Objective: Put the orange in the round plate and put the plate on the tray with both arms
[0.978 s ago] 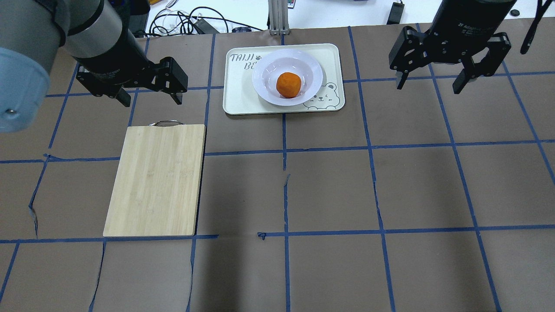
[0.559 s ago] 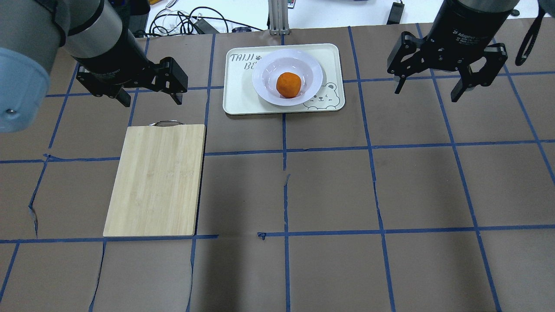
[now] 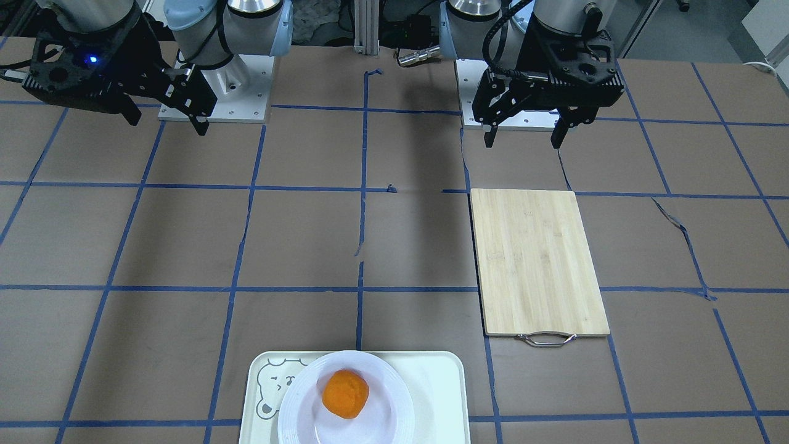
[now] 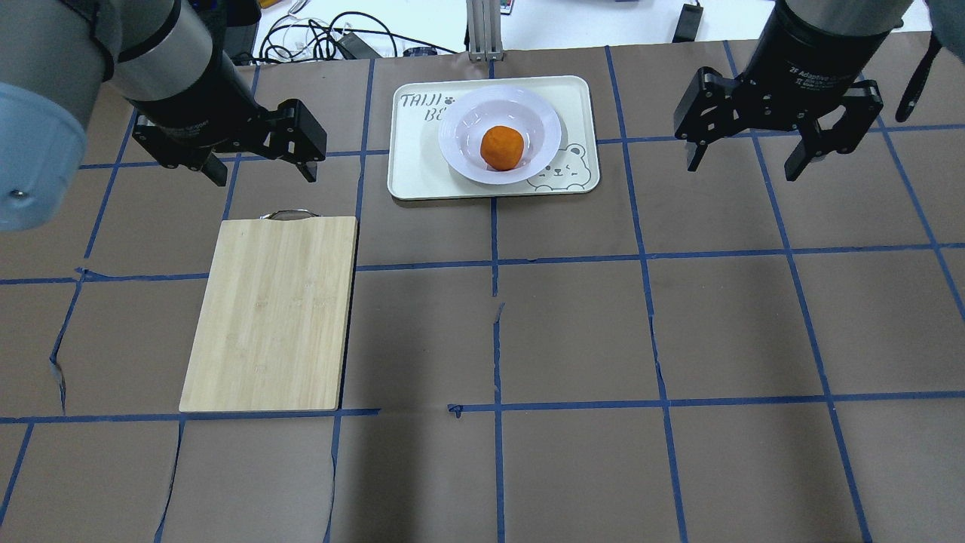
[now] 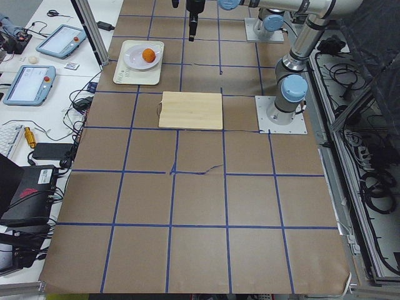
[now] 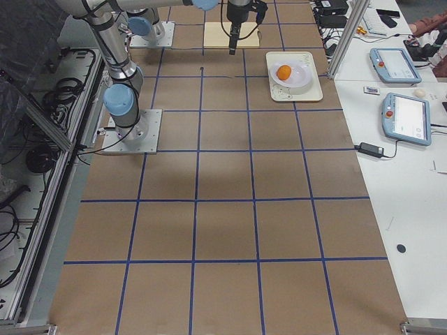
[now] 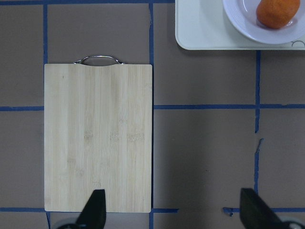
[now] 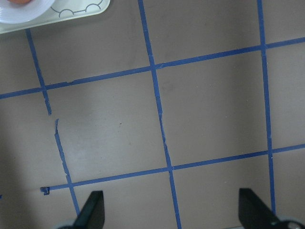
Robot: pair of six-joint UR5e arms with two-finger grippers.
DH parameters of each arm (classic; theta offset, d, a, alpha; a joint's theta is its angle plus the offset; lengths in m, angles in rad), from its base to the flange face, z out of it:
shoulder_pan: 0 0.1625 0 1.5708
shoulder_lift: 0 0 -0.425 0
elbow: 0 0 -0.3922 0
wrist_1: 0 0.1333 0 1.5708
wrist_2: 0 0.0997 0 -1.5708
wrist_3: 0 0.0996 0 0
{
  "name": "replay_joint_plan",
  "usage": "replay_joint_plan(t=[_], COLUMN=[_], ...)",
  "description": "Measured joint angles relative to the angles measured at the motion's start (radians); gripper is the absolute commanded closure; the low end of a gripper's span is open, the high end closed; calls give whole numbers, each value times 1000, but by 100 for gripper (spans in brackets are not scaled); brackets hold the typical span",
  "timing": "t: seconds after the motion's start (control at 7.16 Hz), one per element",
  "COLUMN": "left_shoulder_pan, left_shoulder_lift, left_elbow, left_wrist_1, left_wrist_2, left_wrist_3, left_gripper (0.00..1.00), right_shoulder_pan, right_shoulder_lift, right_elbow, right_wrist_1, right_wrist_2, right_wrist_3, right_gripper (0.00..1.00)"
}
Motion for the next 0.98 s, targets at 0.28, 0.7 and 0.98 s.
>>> replay_joint_plan(t=[0.28,0.7,0.98], left_shoulder_pan=[0,-1,-1], left_shoulder_lift=[0,2,8], left_elbow=[0,-1,-2], left_wrist_1=[0,-4,-25], left_wrist_2=[0,0,-1], left_wrist_3=[0,1,1], left_gripper=[0,0,0], right_shoulder_pan=[17,20,20], right_shoulder_lift=[-3,-3,-3], right_elbow=[12,13,12], right_wrist_1=[-12,-17,-18], right_wrist_2=[-18,-26,-26], right_wrist_3=[-10,-85,-99], right_gripper=[0,0,0])
